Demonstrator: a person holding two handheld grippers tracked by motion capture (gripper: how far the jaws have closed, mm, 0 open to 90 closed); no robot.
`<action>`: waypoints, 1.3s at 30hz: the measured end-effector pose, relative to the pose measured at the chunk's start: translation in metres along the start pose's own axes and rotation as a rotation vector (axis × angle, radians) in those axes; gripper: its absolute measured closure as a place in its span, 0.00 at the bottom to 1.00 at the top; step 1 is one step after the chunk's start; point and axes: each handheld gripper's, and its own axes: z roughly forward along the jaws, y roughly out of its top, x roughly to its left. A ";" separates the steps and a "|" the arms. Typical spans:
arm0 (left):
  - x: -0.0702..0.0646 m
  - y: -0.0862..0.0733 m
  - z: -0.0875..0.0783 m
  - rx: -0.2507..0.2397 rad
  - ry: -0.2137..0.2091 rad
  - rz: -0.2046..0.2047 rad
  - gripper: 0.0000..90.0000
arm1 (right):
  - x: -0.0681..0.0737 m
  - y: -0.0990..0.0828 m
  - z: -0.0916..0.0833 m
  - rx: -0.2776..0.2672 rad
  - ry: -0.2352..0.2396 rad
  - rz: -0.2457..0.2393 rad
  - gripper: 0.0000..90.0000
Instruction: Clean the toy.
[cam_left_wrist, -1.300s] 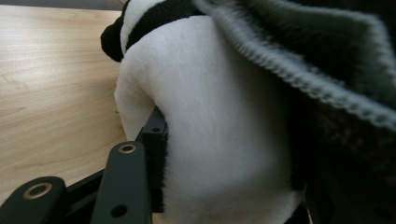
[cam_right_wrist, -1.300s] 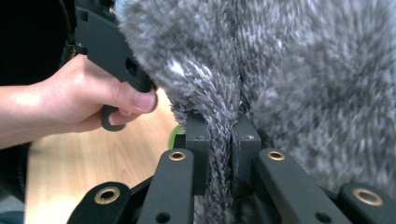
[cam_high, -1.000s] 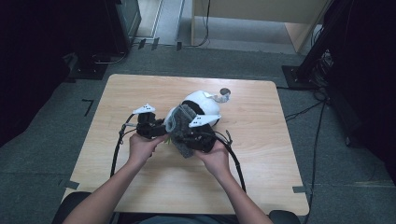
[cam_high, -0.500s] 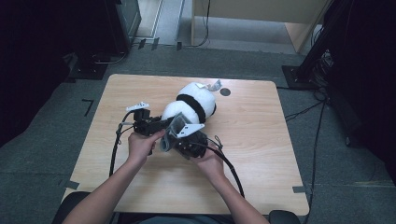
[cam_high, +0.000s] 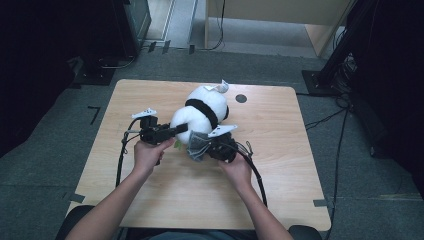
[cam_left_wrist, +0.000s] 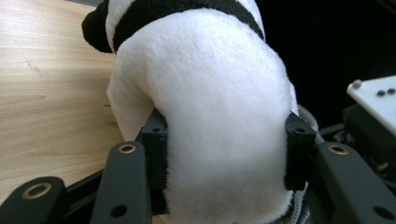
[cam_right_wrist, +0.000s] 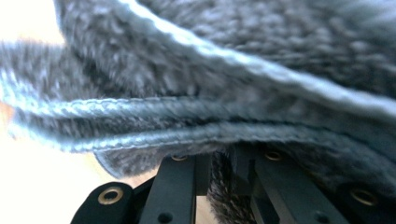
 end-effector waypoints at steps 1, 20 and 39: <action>0.000 0.000 0.000 0.000 0.001 0.001 0.55 | -0.004 0.000 -0.004 0.000 -0.012 0.006 0.92; -0.004 -0.006 0.007 0.038 0.012 0.021 0.55 | -0.009 0.024 -0.071 -0.278 0.103 0.114 0.92; -0.013 -0.009 0.010 0.051 -0.009 -0.040 0.56 | 0.046 0.022 -0.021 -0.283 0.120 -0.052 0.93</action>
